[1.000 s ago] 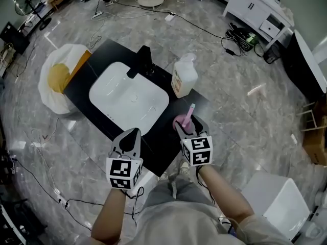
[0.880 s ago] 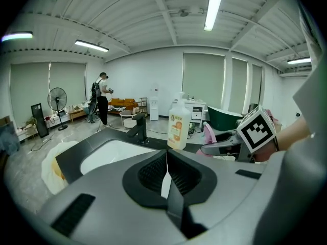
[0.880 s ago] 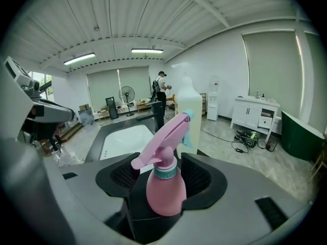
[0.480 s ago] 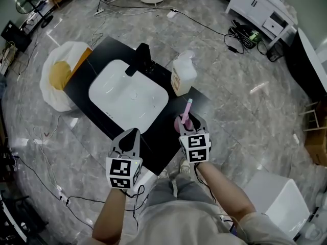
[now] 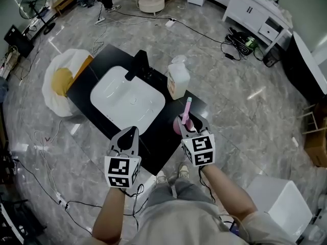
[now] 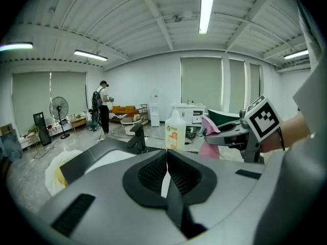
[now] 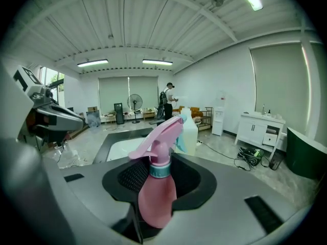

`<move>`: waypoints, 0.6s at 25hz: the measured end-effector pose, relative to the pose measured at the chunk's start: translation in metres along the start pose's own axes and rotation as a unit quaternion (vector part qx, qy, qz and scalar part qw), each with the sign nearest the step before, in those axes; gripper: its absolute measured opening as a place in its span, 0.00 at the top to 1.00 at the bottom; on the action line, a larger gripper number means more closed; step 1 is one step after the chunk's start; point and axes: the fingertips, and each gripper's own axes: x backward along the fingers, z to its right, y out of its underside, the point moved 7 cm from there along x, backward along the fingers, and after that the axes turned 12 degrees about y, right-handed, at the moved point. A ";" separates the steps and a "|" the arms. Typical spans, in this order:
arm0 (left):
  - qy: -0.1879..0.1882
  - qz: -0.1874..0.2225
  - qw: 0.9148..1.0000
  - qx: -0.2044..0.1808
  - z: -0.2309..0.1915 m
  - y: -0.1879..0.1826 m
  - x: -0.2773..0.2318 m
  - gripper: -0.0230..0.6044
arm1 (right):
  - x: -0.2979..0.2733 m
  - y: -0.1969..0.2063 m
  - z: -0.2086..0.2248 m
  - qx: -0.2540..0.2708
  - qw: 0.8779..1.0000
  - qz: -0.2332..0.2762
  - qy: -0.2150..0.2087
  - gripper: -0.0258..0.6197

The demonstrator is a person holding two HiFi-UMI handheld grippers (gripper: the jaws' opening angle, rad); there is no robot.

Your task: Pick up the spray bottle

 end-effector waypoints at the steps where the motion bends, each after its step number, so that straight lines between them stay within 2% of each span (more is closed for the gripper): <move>1: -0.003 0.005 1.000 -0.003 0.001 -0.005 0.003 0.93 | 0.006 -0.008 0.001 0.002 1.000 0.008 -0.004 0.71; 9: -0.026 0.045 0.998 -0.042 0.008 -0.053 0.032 0.93 | 0.061 -0.075 0.015 0.000 0.996 0.085 -0.028 0.71; 15: -0.031 0.065 0.991 -0.115 0.031 -0.095 0.058 0.93 | 0.108 -0.128 0.024 0.016 0.987 0.156 -0.046 0.71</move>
